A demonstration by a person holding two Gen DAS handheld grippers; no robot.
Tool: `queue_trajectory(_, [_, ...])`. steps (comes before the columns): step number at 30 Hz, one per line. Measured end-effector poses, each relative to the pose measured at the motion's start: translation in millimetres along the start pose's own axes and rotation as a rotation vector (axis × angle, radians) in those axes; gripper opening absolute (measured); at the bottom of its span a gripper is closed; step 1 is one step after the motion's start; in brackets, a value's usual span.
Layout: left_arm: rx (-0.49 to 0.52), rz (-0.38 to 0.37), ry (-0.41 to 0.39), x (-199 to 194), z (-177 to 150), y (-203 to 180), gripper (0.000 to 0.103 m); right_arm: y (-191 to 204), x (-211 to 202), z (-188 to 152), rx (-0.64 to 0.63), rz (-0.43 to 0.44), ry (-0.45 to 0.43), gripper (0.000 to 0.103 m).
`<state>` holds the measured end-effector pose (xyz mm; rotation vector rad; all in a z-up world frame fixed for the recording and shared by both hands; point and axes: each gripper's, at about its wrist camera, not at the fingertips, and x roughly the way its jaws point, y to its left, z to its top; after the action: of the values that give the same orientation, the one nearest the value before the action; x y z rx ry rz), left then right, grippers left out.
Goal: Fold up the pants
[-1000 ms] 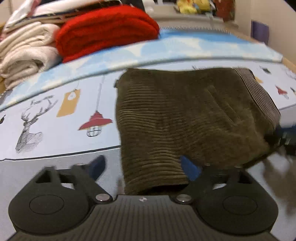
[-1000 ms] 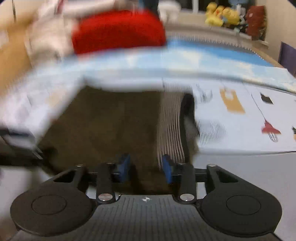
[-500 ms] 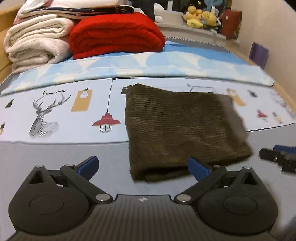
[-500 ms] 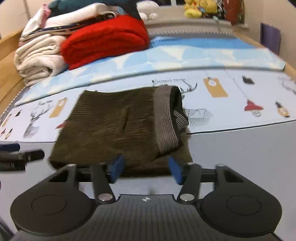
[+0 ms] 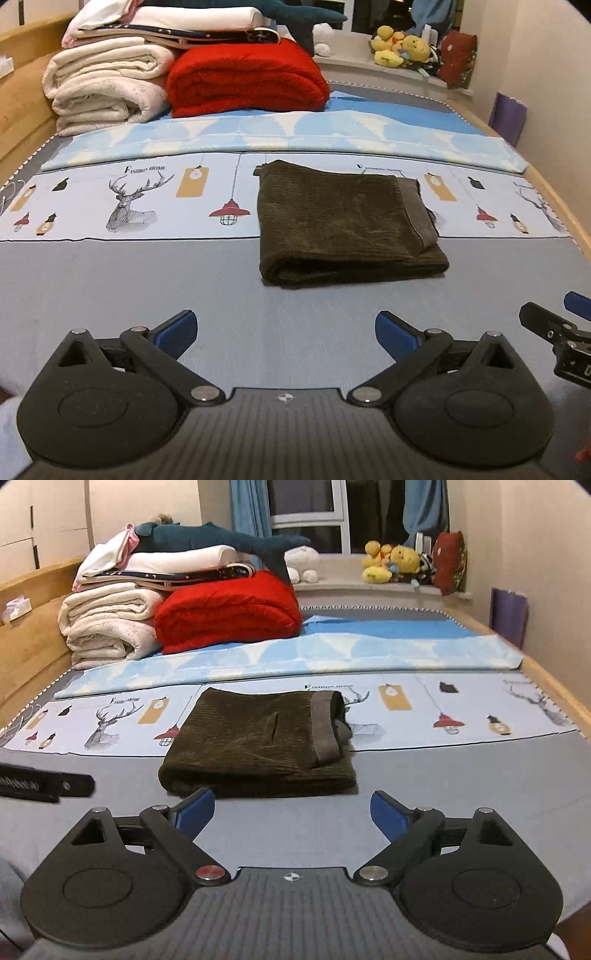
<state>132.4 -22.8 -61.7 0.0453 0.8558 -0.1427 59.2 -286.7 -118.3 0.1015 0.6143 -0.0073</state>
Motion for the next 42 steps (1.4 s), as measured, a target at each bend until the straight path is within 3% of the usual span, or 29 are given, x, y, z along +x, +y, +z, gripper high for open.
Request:
queue_trajectory(5, [0.021, 0.0, -0.017, 18.3, -2.1, -0.4, 0.103, -7.6, 7.6, -12.5, 0.018, 0.011, -0.062, 0.092])
queue_trajectory(10, [0.003, 0.002, -0.009, 53.9, -4.9, 3.1, 0.102, -11.0, 29.3, -16.1, 0.12, 0.038, -0.017, 0.092])
queue_trajectory(13, [0.006, -0.038, 0.01, 71.3, -7.8, 6.0, 0.102, -10.4, 40.4, -18.8, 0.127, 0.021, -0.029, 0.092])
queue_trajectory(18, [-0.03, -0.025, 0.054, 93.8, -13.1, 12.7, 0.102, -6.8, 58.5, -21.6, 0.154, 0.037, -0.008, 0.092])
queue_trajectory(27, [-0.02, -0.011, 0.059, 103.0, -12.3, 13.2, 0.102, 19.5, 64.0, -25.2, 0.009, 0.06, -0.035, 0.092])
queue_trajectory(42, [-0.007, 0.026, 0.064, 107.2, -13.2, 8.9, 0.102, 13.6, 65.0, -23.9, 0.041, 0.046, -0.025, 0.092])
